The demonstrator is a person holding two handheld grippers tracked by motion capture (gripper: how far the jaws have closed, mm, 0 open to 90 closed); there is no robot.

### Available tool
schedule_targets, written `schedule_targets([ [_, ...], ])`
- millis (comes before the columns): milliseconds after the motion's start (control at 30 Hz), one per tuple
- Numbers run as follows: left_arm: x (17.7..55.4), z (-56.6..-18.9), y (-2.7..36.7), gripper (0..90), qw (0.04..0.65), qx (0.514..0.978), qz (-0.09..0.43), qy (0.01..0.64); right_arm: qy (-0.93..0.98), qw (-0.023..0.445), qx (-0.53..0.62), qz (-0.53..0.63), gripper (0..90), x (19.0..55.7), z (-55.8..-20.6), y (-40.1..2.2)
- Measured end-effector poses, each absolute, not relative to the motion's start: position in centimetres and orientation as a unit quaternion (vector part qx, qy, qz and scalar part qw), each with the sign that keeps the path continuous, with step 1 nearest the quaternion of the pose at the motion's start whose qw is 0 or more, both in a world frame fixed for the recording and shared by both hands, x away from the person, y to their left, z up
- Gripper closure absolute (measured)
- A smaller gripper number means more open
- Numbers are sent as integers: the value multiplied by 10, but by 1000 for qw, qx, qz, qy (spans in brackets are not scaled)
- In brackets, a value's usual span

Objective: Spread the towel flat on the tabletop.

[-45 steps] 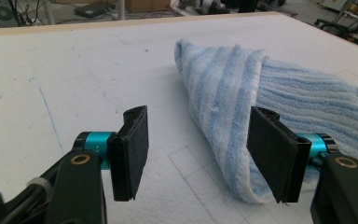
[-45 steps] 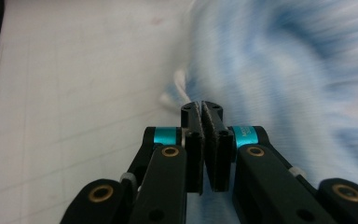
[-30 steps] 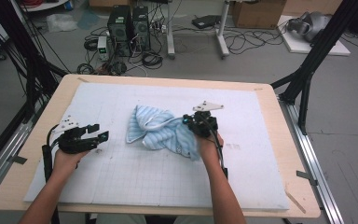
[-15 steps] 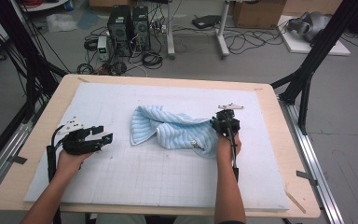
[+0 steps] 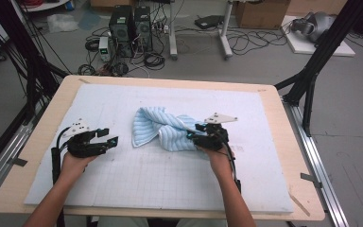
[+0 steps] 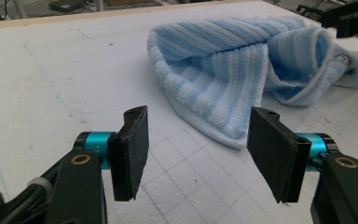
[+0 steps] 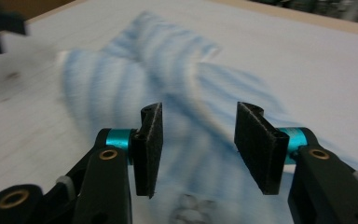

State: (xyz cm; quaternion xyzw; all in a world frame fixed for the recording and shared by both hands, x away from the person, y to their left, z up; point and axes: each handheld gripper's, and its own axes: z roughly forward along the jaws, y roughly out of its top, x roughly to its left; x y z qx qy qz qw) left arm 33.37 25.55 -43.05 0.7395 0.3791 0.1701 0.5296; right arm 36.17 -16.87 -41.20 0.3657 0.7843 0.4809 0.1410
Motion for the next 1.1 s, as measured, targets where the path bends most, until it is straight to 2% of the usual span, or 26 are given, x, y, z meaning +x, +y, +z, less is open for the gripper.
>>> schedule_targets([
  [100,334,-430,255,393,529,741,170,377,802,126,337,477,483,361,-417,-154],
  [133,334,-431,255,393,529,741,170,377,819,100,318,467,448,364,-426,-141],
  [333,334,-431,257,397,530,738,169,381,852,125,316,398,448,375,-448,-118],
  [400,334,-431,258,397,531,738,169,380,852,132,313,399,596,376,-449,-115],
  [433,335,-431,259,399,532,735,171,383,855,105,305,406,816,376,-448,-114],
  [533,335,-431,259,401,532,736,170,384,863,64,286,411,840,372,-447,-111],
  [567,335,-431,260,401,532,735,170,384,863,64,286,411,840,372,-447,-111],
  [633,335,-431,262,405,533,733,173,386,869,10,257,424,832,362,-442,-103],
  [733,335,-429,265,405,534,729,177,390,860,-14,242,449,819,356,-435,-100],
  [867,335,-429,266,406,534,728,177,392,839,26,273,470,821,364,-417,-108],
  [900,335,-429,266,408,534,729,178,391,823,59,312,471,821,375,-411,-116],
  [967,335,-429,265,409,533,729,177,390,812,70,333,475,822,381,-409,-120],
  [1000,335,-430,264,410,532,731,176,388,800,100,362,468,822,393,-408,-125],
  [1067,335,-430,264,410,532,732,176,388,796,114,376,462,822,398,-409,-126],
  [1100,335,-430,264,412,531,733,175,387,791,139,399,443,821,409,-413,-127],
])
